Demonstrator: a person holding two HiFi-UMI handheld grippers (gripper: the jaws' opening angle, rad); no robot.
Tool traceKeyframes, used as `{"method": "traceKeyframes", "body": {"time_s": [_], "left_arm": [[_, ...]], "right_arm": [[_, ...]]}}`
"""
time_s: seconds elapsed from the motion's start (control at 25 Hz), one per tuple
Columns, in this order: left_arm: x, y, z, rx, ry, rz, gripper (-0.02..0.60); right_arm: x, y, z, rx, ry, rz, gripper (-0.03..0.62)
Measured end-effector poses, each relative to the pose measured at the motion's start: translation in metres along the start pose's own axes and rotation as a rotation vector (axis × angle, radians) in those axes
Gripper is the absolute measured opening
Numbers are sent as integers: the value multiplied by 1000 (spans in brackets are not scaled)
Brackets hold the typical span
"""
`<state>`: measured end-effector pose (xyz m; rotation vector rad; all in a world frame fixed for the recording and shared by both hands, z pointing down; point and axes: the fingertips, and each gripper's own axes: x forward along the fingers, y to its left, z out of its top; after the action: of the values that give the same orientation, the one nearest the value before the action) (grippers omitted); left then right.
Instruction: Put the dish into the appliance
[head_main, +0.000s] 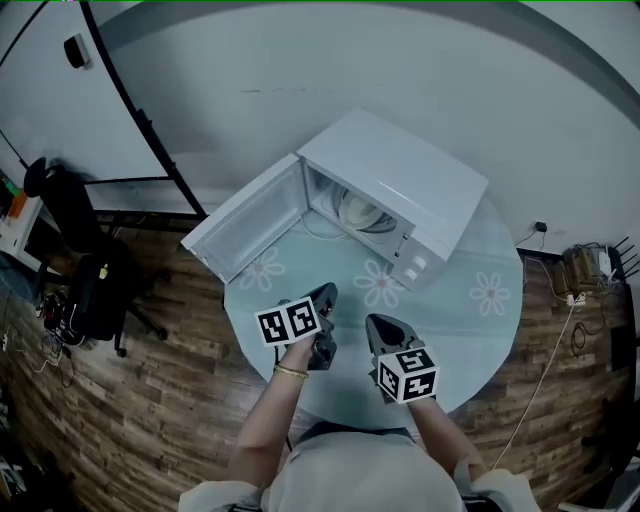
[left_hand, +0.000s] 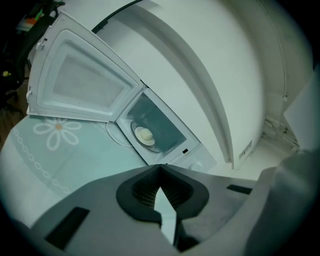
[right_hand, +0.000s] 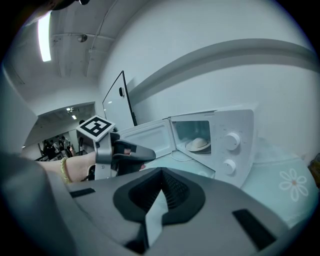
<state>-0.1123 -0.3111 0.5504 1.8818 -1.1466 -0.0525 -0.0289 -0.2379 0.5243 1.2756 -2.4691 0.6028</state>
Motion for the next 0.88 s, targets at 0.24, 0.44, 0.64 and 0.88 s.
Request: {"method": "traceKeyframes", "body": {"time_s": [0.24, 0.44, 0.64, 0.88], "left_arm": [[-33, -6, -42, 21, 58, 4, 12], [-58, -9, -63, 8, 62, 5, 12], [-83, -8, -78, 9, 68, 13, 12], [-100, -8, -89, 12, 70, 16, 12]], "right_arm": [[-14, 12, -7, -15, -2, -5, 6], [-25, 21, -14, -25, 2, -2, 6], [-38, 30, -21, -20, -10, -1, 6], [-47, 37, -31, -11, -9, 8, 6]]}}
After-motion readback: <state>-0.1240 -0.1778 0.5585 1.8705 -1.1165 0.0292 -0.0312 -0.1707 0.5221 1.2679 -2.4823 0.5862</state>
